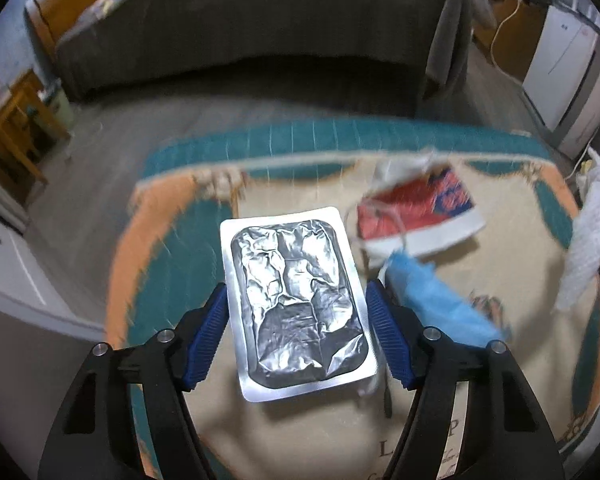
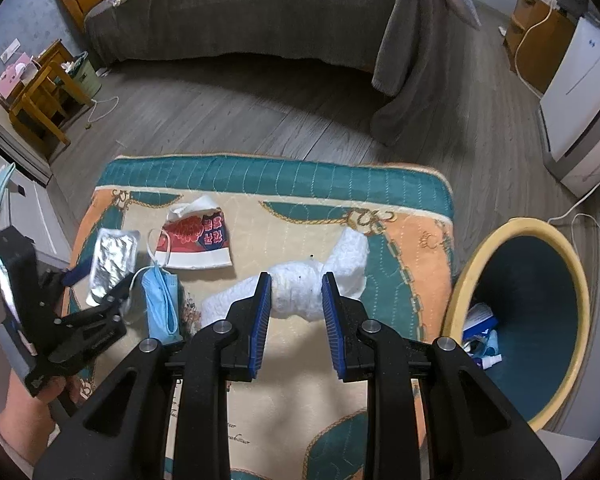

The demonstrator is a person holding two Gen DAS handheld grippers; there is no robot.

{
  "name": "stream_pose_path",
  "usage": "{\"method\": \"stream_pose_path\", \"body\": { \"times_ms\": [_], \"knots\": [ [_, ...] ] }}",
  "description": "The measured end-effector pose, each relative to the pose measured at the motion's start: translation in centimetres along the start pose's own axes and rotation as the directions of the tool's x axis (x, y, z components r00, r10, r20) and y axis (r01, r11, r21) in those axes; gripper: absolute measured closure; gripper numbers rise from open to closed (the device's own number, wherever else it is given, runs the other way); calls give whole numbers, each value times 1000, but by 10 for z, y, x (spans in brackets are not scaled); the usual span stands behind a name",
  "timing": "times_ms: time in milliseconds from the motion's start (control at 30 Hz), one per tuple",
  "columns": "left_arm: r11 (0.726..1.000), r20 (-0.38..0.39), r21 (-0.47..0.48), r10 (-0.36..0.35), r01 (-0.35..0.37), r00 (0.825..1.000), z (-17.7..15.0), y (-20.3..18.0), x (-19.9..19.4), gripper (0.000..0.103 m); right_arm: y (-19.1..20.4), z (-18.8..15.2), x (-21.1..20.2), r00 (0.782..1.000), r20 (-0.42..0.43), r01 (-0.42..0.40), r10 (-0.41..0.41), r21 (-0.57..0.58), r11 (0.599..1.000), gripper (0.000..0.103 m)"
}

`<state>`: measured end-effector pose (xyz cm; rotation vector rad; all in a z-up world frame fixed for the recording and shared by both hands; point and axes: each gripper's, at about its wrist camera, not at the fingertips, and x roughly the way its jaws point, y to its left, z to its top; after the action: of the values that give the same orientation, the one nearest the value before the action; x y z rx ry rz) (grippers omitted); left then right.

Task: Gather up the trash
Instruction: 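Drop the tissue into the wastebasket while the left tool drops the foil packet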

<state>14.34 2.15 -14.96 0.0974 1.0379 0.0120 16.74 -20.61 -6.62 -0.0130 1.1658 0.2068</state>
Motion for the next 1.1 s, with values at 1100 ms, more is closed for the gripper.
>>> {"method": "stream_pose_path", "body": {
  "times_ms": [1100],
  "knots": [
    [921,211,338,-277,196,937,31,-180,-117,33,-154,-37,-79,982,120,116,-146,223,968,78]
  ]
}}
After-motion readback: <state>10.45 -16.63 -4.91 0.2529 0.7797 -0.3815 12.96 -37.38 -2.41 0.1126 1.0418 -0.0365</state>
